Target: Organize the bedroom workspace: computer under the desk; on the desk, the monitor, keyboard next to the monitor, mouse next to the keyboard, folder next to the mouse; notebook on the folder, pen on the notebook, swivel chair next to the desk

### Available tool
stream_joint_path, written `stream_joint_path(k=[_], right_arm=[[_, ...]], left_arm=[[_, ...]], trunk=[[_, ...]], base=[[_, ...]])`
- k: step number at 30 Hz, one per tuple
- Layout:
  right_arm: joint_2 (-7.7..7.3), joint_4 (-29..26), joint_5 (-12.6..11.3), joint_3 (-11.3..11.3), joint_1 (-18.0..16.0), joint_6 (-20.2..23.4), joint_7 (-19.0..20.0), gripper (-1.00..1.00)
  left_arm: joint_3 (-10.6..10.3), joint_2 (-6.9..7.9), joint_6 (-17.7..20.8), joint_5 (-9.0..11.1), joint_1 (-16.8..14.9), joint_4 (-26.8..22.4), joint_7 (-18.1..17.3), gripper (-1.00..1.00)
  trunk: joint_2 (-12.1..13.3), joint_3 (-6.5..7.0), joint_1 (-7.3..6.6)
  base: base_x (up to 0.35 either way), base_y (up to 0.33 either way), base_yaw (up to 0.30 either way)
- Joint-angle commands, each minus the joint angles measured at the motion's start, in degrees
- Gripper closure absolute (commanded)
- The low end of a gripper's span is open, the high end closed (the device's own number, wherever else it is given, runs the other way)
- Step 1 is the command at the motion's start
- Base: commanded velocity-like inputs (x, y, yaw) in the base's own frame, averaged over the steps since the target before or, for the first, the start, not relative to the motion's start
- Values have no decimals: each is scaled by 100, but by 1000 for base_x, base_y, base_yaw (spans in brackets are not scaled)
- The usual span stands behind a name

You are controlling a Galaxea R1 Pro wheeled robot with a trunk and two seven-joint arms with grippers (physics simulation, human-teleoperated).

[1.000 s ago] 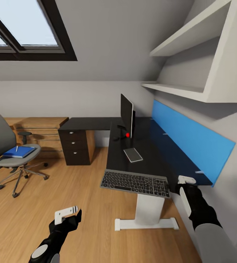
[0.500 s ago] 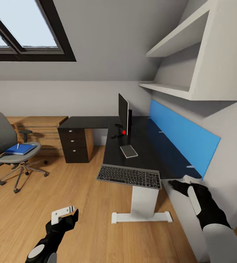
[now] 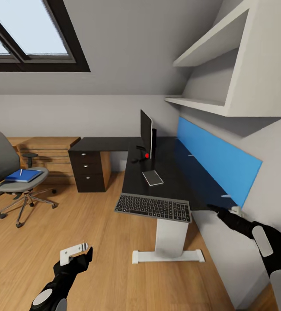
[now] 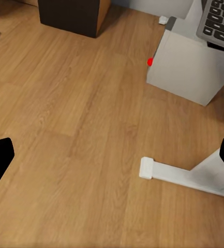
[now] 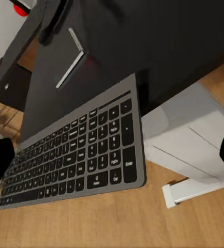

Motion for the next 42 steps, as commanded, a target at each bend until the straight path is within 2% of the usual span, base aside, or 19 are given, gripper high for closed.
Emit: stream_joint_path(k=[1,2,3,9,10,20,42], right_arm=[[-24,81,-79,-113,-4,45,117,-100],[-46,153,-132,-201,-3,47,207,-100],[-105,430,-349,-569,-1,52,505,-100],[-123,561,-601,-821,-1,60,775,-100],[-120,614,-754,-889,-1,131,1037,-100],[-115,856,-977,-927,0,325,1186,-100],[-125,1125,-1028,-948,0,322,1207,-100]], left_arm=[[-8,1,18,60,-1,-9,49,-100],[-9,1,18,60,-1,-9,49,-100],[-10,1,18,60,-1,-9,49,-100],[-14,-1,18,57,-1,-3,49,-100],[-21,-6,18,53,-1,11,49,-100],[-19,-8,15,52,-1,17,49,-100],[-25,-18,14,51,-1,17,49,-100]], trunk=[[-45,-23,23],[-85,-41,45],[-125,-59,67],[-366,-167,199],[-406,-185,221],[-807,-364,440],[-1689,-759,923]], base=[[0,0,0],[0,0,0],[0,0,0],[0,0,0],[0,0,0],[0,0,0],[0,0,0]])
